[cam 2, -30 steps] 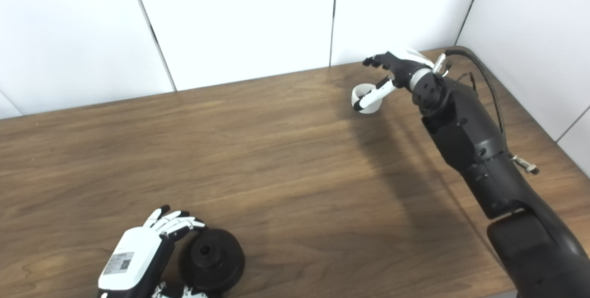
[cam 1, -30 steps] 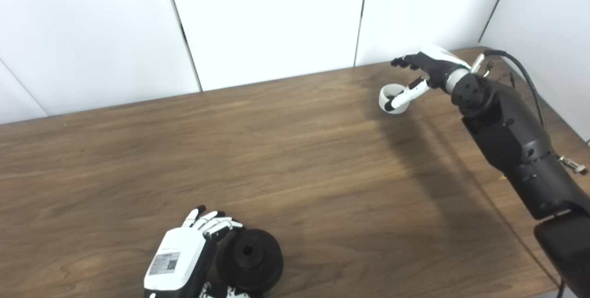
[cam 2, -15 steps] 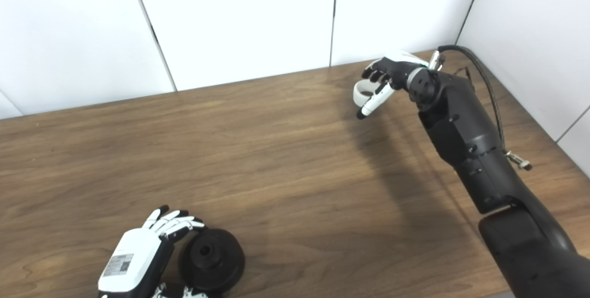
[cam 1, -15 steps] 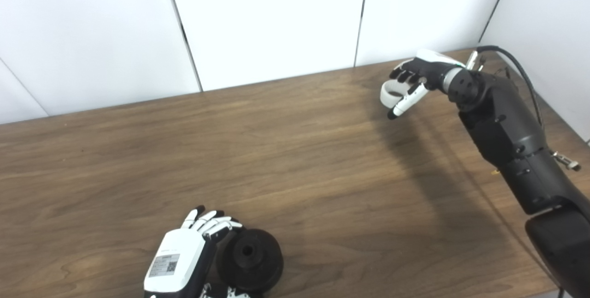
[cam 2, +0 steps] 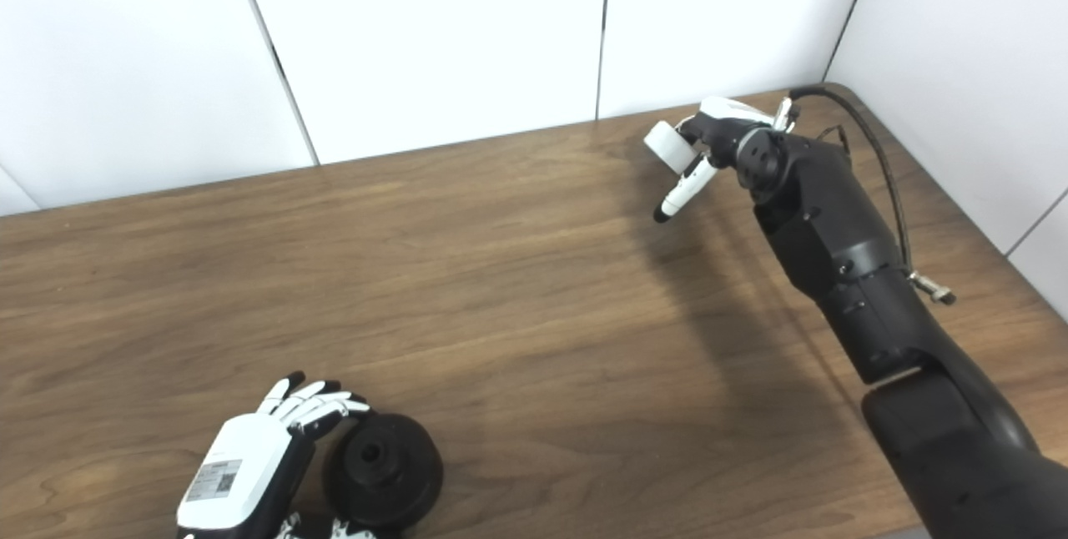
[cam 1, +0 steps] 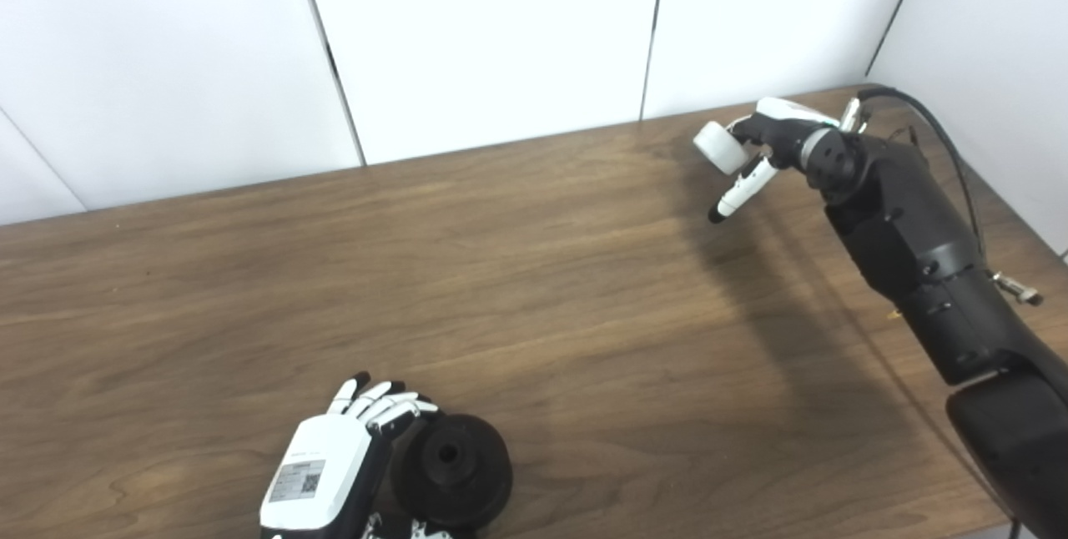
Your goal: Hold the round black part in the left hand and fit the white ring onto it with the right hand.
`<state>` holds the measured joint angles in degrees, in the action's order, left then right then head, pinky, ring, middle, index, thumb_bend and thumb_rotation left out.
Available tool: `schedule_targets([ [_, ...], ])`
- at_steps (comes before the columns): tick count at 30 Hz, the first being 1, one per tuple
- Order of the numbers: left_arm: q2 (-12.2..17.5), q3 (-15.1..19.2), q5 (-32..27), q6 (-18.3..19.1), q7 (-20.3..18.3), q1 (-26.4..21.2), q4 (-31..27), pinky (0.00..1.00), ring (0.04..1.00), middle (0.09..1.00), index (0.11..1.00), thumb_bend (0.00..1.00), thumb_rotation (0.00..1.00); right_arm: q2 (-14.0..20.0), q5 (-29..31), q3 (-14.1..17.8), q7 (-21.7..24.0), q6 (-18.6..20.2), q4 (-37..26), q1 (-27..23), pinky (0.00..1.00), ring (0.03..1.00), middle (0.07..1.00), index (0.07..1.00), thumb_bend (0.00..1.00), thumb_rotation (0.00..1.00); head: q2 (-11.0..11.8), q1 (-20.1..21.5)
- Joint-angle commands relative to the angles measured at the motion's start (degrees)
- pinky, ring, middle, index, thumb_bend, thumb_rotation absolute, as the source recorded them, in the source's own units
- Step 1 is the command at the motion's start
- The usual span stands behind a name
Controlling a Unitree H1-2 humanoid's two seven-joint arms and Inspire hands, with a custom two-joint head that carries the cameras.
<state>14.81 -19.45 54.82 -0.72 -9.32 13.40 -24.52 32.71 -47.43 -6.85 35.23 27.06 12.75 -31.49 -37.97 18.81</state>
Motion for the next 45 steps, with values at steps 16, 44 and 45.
schedule_targets([
  [16, -0.39, -1.32, 3.76, 0.6, -0.99, 0.23, 1.96, 0.98, 0.866, 0.773, 0.482, 0.53, 0.06, 3.03, 0.53, -1.47, 0.09, -0.21, -2.79, -3.71, 1.0, 0.915, 0.891, 0.849, 0.92, 0.29, -0.18, -1.3],
  [44, -2.25, -2.8, 5.08, 3.18, -2.44, -0.65, 1.34, 0.98, 0.853, 0.755, 0.482, 0.53, 0.05, 6.3, 2.06, -6.94, 0.89, -0.86, -7.65, -6.38, 1.0, 0.954, 0.904, 0.856, 0.89, 0.28, 0.07, -2.78],
  [45, -2.2, -2.79, 5.01, 3.16, -2.49, -0.64, 1.24, 0.98, 0.853, 0.755, 0.482, 0.53, 0.05, 6.29, 2.08, -6.94, 0.58, -1.03, -7.25, -6.41, 1.0, 0.953, 0.903, 0.856, 0.88, 0.28, 0.06, -2.78],
])
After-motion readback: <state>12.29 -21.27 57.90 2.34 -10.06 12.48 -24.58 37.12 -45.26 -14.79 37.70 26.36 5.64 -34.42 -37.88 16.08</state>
